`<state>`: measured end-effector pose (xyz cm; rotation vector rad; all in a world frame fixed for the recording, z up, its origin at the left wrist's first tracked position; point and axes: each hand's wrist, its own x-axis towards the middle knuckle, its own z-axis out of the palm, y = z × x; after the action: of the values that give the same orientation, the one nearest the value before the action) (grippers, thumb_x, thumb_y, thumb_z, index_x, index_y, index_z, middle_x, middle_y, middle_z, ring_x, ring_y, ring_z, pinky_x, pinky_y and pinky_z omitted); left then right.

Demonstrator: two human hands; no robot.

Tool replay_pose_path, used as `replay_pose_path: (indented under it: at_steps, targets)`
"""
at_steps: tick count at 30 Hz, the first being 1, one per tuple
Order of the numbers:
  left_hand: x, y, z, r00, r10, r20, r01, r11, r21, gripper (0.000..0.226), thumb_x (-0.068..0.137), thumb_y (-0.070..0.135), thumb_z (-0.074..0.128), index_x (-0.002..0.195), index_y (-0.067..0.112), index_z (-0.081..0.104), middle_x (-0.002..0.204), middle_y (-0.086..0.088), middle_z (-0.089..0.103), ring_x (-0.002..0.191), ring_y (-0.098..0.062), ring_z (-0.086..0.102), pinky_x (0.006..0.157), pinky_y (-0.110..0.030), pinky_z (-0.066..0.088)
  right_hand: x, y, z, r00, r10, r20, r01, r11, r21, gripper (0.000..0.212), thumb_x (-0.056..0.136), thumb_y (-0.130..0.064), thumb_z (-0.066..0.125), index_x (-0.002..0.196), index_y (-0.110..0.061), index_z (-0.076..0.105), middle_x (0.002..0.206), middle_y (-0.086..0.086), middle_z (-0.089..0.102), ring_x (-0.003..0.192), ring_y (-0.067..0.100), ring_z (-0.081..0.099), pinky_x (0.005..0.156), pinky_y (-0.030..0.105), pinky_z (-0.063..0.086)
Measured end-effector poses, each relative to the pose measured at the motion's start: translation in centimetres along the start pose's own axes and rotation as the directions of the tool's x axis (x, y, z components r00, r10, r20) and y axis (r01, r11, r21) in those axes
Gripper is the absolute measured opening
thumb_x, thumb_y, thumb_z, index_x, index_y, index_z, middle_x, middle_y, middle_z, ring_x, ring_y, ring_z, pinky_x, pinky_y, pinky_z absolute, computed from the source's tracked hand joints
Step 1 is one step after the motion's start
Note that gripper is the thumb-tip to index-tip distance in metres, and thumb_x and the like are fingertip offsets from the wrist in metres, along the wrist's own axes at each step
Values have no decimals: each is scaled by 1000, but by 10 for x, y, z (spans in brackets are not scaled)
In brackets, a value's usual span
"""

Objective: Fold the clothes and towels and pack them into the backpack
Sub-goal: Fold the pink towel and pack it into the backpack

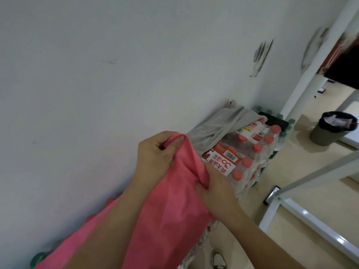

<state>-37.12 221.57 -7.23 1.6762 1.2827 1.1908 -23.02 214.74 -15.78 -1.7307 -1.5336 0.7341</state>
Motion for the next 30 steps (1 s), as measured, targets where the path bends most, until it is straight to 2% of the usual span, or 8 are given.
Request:
replay_pose_path:
  at_steps: [6,8,12,15,19,22,26,30]
  targets:
    - [20,-18,-11,992,3,-126,3,999,51,13,89,17,65,83,27,70,52,15,61,43,-3,52,56,-16,44,-8,10,-35,989,121,-81,-141,942,-305,21,82,-9,49,92,-27,53,78,-11,53,65,9,51,54,20,34]
    - [32,-27,-7,992,5,-123,9,993,115,11,90,24,63,84,29,70,53,12,62,43,-7,56,58,-20,48,-12,23,-54,975,213,-66,-222,950,-219,26,80,-3,49,88,-25,61,74,-11,58,65,8,54,56,20,37]
    - [51,-48,18,998,48,-39,-31,932,360,19,93,35,55,91,22,69,66,8,66,65,-15,64,70,-30,49,-2,48,-85,915,402,-13,-390,893,225,35,78,10,50,73,-18,71,70,7,68,68,21,61,65,31,49]
    - [64,-67,46,999,50,-2,-42,864,501,22,94,34,53,89,18,66,76,-2,69,75,-23,63,70,-32,45,10,69,-95,896,444,10,-425,851,308,32,84,6,53,77,-19,73,73,6,69,65,18,59,55,19,48]
    - [84,-89,83,999,-25,32,2,811,586,23,95,32,52,94,13,66,87,-8,71,83,-29,64,75,-37,47,30,103,-95,890,453,43,-436,822,367,13,88,-16,65,82,-22,75,85,4,73,87,27,67,81,42,53]
    - [98,-94,110,997,-59,52,8,743,670,26,96,33,49,98,13,66,91,-10,70,86,-31,63,77,-39,47,41,119,-95,888,459,-23,-419,828,373,14,91,-18,62,82,-26,70,85,-4,70,85,17,64,71,26,47]
    - [107,-101,136,997,-48,62,-15,655,755,25,96,32,48,105,16,64,100,-9,67,90,-32,62,76,-40,46,61,136,-99,886,435,-157,-390,885,253,19,92,-20,59,77,-31,62,77,-5,67,76,16,62,67,31,46]
    - [101,-99,148,987,-128,95,11,648,761,47,92,25,51,138,29,42,138,-3,44,94,-33,62,79,-41,48,63,149,-101,934,318,-163,-338,933,-121,13,87,-14,63,99,-21,60,79,-3,65,74,16,60,61,28,42]
